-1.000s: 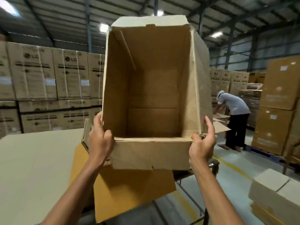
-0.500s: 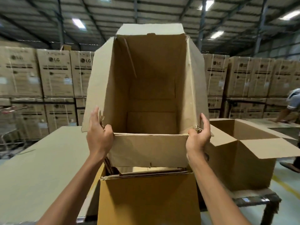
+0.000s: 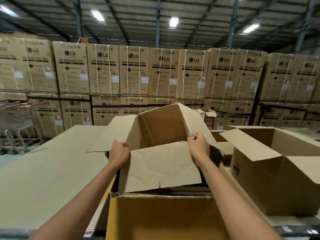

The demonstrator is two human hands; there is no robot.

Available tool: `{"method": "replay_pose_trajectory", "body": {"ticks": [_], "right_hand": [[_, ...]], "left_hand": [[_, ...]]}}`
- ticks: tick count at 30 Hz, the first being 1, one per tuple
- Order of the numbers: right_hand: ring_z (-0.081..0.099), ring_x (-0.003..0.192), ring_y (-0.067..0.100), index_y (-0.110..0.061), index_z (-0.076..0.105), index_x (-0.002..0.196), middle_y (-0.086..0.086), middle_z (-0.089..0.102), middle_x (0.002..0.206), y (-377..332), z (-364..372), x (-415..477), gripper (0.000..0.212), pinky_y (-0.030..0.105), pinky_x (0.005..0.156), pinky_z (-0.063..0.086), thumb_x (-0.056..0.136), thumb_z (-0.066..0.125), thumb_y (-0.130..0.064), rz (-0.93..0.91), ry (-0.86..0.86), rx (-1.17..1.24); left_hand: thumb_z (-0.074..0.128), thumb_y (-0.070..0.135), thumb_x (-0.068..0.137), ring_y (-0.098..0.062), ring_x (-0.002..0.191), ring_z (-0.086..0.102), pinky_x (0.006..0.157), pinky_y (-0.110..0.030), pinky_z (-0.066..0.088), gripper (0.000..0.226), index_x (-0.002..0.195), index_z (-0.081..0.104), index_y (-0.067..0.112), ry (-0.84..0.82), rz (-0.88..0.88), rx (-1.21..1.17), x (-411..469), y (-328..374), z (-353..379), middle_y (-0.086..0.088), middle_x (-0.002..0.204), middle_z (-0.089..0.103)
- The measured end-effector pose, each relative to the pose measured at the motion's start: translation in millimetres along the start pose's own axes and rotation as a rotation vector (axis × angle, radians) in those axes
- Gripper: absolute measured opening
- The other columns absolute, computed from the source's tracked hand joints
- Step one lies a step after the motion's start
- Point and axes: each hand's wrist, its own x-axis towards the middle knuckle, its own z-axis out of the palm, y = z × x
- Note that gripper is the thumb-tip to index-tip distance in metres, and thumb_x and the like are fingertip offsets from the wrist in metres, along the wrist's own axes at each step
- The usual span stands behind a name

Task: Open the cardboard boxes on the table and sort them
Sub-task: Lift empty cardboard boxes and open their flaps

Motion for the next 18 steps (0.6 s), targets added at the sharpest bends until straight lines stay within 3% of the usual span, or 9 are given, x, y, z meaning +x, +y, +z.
{"method": "replay_pose_trajectory", "body": {"ticks": [3, 7, 10, 15, 18], "right_hand": [[0.054, 0.122, 0.032, -0.02, 0.05, 0.141, 0.01, 0.058, 0.137, -6.2, 14.7, 5.1, 0.042, 0.041, 0.099, 0.044, 0.1, 0.045, -0.022, -0.069, -0.043, -0.004], [0.054, 0.127, 0.024, -0.018, 0.057, 0.138, 0.004, 0.06, 0.138, -2.5, 8.0, 7.5, 0.043, 0.036, 0.103, 0.044, 0.098, 0.045, -0.006, -0.2, -0.026, 0.055], [0.052, 0.131, 0.02, -0.016, 0.061, 0.133, 0.002, 0.06, 0.137, 4.5, -2.3, 10.3, 0.042, 0.031, 0.106, 0.041, 0.098, 0.044, 0.0, -0.274, 0.032, 0.131], [0.049, 0.133, 0.02, -0.016, 0.062, 0.13, 0.003, 0.057, 0.14, 25.9, -8.5, 18.4, 0.04, 0.025, 0.099, 0.039, 0.1, 0.042, 0.001, -0.14, 0.028, 0.211], [0.049, 0.131, 0.024, -0.018, 0.064, 0.126, 0.008, 0.054, 0.143, 55.1, -10.7, 22.2, 0.046, 0.025, 0.089, 0.04, 0.097, 0.038, 0.007, 0.006, -0.043, 0.126]], "left_hand": [[0.046, -0.004, 0.088, -0.034, 0.121, 0.054, 0.106, -0.038, 0.04, 0.038, 0.11, 0.073, 0.011, 0.022, 0.046, -0.032, 0.3, -8.8, 0.9, -0.016, 0.128, 0.049], [0.052, -0.012, 0.084, -0.03, 0.141, 0.04, 0.113, -0.037, 0.036, 0.045, 0.107, 0.075, 0.019, 0.086, 0.102, -0.148, -9.5, 3.8, -4.6, -0.016, 0.158, 0.032], [0.054, -0.011, 0.085, -0.026, 0.143, 0.037, 0.111, -0.027, 0.029, 0.044, 0.107, 0.073, 0.022, 0.179, 0.196, -0.202, -8.5, 23.0, -12.4, -0.013, 0.16, 0.031], [0.055, -0.008, 0.085, -0.028, 0.143, 0.037, 0.112, -0.03, 0.029, 0.034, 0.106, 0.077, 0.01, 0.164, 0.23, -0.09, -7.8, 45.1, -8.0, -0.012, 0.16, 0.03], [0.054, 0.0, 0.09, -0.029, 0.138, 0.046, 0.111, -0.035, 0.038, 0.026, 0.104, 0.076, 0.006, 0.088, 0.23, -0.056, -18.3, 42.0, 15.4, -0.012, 0.16, 0.031]]}}
